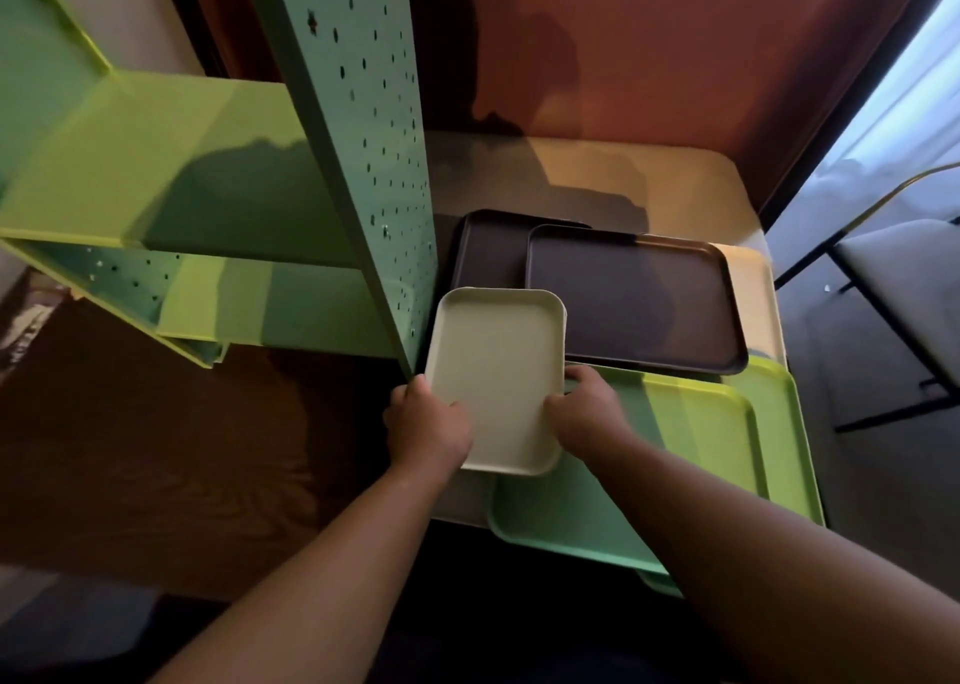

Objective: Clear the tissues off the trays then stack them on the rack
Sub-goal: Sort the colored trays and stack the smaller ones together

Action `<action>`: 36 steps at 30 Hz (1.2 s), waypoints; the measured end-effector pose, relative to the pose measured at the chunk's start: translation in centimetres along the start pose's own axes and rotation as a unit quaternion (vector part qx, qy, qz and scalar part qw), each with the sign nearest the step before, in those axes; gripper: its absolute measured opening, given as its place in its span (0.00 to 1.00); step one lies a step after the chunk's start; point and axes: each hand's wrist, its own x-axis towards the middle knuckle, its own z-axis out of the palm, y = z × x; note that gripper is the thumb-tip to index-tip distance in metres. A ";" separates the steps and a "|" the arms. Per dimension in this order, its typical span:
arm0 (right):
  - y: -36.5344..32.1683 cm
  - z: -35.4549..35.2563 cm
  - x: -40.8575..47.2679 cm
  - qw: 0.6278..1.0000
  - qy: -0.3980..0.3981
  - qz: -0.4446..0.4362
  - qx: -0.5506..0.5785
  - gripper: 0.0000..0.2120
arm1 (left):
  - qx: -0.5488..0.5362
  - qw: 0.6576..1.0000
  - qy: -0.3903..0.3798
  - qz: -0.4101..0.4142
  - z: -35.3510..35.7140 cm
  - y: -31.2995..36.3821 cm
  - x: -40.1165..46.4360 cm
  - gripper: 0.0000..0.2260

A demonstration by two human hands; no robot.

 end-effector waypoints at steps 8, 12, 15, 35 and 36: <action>0.6 -2.8 0.2 0.989 -0.088 0.023 0.112 0.16 | 0.073 0.992 0.005 0.103 -0.5 1.2 -1.6 0.29; 1.9 -7.8 0.6 0.985 -0.127 -0.003 0.116 0.13 | 0.093 0.970 0.041 0.219 -0.4 3.7 -2.1 0.30; 2.6 -11.5 0.8 0.968 -0.211 -0.008 0.137 0.10 | 0.107 0.972 0.015 0.207 0.4 5.1 -1.2 0.29; 14.1 -15.0 -0.1 0.992 0.080 0.097 0.018 0.29 | 0.251 0.962 -0.023 0.107 6.3 2.8 -3.4 0.26; 14.0 -14.9 -0.2 0.993 0.065 0.097 0.034 0.29 | 0.241 0.966 -0.023 0.091 6.4 3.0 -3.3 0.29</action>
